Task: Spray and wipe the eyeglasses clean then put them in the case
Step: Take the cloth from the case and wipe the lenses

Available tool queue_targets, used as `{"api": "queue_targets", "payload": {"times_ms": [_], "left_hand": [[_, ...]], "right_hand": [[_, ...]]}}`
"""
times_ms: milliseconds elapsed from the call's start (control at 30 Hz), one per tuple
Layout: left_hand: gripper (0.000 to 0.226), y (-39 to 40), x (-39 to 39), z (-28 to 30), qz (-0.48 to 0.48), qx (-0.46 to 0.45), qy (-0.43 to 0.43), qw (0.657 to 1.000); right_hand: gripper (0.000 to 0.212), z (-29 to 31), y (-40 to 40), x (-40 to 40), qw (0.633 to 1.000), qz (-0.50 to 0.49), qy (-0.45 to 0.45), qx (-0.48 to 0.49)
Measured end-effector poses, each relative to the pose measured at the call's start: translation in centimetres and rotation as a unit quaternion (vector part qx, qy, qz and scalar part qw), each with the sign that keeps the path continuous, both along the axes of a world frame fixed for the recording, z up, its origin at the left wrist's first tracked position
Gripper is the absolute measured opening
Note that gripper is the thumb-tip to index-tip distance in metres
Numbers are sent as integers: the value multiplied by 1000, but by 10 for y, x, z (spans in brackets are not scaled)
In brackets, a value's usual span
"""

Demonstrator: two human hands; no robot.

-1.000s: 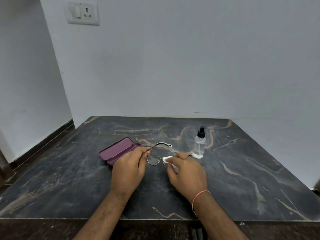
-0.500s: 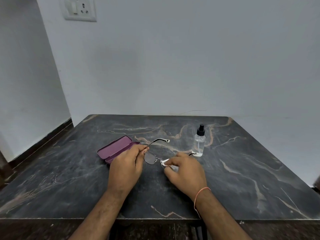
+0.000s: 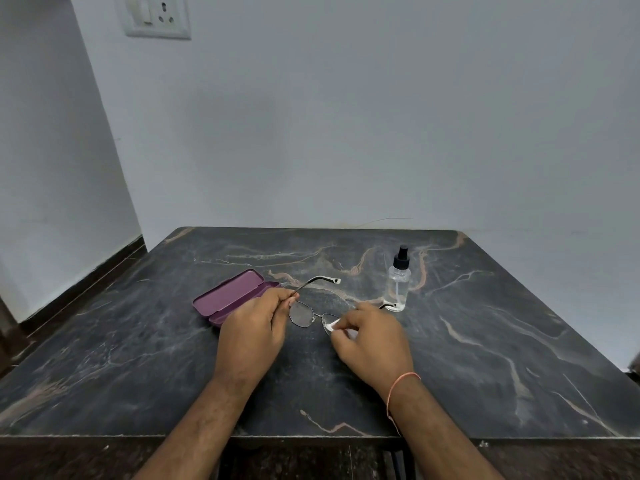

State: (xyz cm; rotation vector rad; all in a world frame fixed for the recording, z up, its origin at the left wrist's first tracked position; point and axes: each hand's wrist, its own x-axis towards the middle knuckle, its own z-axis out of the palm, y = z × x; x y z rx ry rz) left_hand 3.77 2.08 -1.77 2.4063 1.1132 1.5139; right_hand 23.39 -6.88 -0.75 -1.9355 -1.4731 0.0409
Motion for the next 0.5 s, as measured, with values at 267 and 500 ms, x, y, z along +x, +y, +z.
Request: {"api": "queue_targets", "payload": {"times_ms": [267,500], "left_hand": [[20,-2,1,1,2,13,12,1000],[28,-3,3,2,-10,15,5,1000]], "right_hand": [[28,3,0,0,999,1,-31,-16],[23,0,2,2,999,-37,-35,-13]]}}
